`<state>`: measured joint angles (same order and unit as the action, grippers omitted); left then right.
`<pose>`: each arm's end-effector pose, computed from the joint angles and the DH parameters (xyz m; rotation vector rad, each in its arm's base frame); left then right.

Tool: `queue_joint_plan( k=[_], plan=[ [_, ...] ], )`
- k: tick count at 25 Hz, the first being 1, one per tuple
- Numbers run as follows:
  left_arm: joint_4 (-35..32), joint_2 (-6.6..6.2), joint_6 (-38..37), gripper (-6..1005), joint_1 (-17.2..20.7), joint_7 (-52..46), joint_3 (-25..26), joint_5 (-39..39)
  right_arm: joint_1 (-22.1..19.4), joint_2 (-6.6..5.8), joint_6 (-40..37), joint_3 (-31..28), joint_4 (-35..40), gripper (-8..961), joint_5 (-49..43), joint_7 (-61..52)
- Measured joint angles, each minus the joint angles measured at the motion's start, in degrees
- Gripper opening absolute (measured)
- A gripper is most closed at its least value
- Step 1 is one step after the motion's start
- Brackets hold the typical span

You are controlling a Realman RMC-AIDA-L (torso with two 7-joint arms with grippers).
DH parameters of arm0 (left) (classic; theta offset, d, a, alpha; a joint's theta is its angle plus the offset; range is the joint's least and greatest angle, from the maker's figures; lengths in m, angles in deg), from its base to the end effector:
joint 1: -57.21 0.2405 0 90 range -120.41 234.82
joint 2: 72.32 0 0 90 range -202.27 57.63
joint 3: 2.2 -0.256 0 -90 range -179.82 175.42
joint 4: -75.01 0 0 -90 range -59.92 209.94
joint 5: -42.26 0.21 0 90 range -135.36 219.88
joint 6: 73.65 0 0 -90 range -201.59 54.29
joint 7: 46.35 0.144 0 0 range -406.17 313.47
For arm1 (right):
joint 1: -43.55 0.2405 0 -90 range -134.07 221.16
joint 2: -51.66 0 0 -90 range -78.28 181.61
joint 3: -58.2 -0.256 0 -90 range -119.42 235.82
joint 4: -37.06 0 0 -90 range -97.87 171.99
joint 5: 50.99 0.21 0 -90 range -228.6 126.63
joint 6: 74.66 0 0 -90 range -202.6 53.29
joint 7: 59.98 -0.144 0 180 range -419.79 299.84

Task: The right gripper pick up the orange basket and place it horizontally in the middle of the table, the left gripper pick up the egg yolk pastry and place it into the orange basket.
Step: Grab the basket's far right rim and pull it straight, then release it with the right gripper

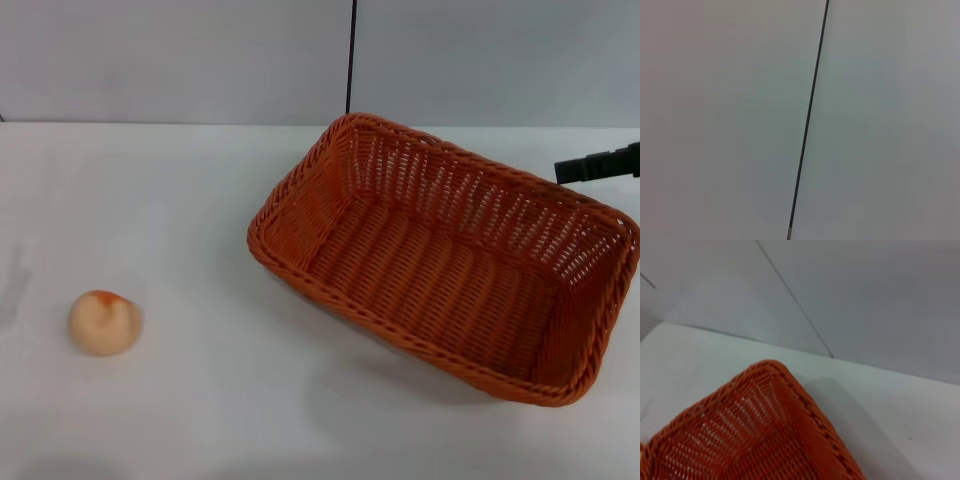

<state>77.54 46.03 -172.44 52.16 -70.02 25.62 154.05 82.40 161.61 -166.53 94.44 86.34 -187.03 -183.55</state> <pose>-0.3778 0.1793 0.0376 -1.3570 -0.5303 -0.9237 0.2629 0.3820 0.0919 -2.5056 1.2940 0.2285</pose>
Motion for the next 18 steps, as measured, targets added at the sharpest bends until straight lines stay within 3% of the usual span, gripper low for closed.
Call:
queue_joint_plan(
  k=[2,5,18],
  plan=[
    [0.1,0.08,0.0,778,0.87,0.14,-0.64,0.0,1.16,-0.91,0.05,0.64,-1.76,769,-0.12,0.25],
    [0.11,0.13,0.0,776,1.23,0.16,-0.7,0.0,1.58,-0.87,0.41,0.89,-2.24,769,0.06,1.39],
    [-0.07,0.05,-1.04,769,1.71,0.2,-0.67,0.01,5.12,1.18,10.19,3.58,-11.15,769,1.02,6.84]
  ],
)
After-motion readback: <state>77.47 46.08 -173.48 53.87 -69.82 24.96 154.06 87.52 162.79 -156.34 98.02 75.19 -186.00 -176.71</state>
